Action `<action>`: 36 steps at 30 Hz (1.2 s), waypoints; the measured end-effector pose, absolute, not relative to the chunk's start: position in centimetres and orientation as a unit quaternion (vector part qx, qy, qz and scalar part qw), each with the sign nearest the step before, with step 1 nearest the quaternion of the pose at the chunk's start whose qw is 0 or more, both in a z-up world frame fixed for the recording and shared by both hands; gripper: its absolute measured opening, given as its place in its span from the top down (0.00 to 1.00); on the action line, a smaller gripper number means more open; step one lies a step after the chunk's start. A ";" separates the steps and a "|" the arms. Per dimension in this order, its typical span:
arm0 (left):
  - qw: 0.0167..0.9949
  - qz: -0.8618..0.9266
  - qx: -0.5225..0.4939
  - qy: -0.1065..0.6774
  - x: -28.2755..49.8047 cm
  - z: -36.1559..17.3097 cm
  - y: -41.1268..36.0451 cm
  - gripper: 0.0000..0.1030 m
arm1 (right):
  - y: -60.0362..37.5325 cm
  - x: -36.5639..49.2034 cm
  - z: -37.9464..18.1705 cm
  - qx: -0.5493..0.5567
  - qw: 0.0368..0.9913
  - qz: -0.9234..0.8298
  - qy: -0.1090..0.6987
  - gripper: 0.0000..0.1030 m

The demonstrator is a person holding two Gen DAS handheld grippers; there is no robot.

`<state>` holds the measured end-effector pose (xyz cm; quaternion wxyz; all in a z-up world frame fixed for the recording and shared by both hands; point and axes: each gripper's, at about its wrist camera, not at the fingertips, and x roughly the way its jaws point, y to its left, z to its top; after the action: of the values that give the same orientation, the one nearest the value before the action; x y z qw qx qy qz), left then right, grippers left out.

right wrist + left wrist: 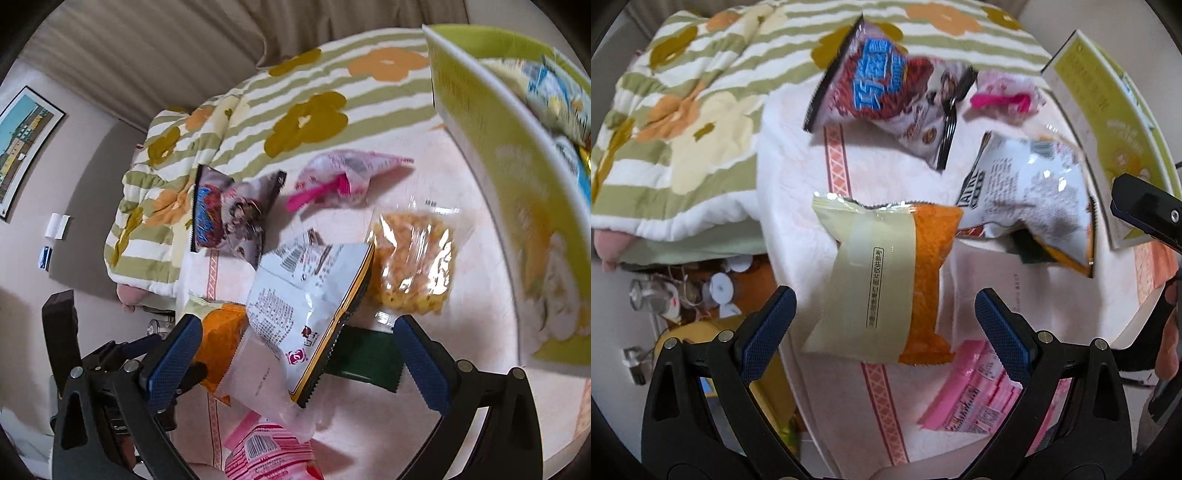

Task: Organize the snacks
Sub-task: 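Grasp the cream-orange bag with left tool while right tool grasps white chip bag, then carry both bags over the yellow box and open left tool to drop its bag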

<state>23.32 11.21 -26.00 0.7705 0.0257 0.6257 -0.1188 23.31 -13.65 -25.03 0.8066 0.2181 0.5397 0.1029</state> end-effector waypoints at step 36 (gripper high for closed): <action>0.786 -0.090 -0.023 0.612 23.4 -26.6 12.6 0.40 | -11.9 26.8 -30.4 0.239 0.774 0.133 0.571 0.22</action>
<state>23.39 12.64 -26.57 0.7856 -0.0234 0.6117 -0.0902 26.80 -11.91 -30.38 0.7738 0.2390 0.5714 0.1327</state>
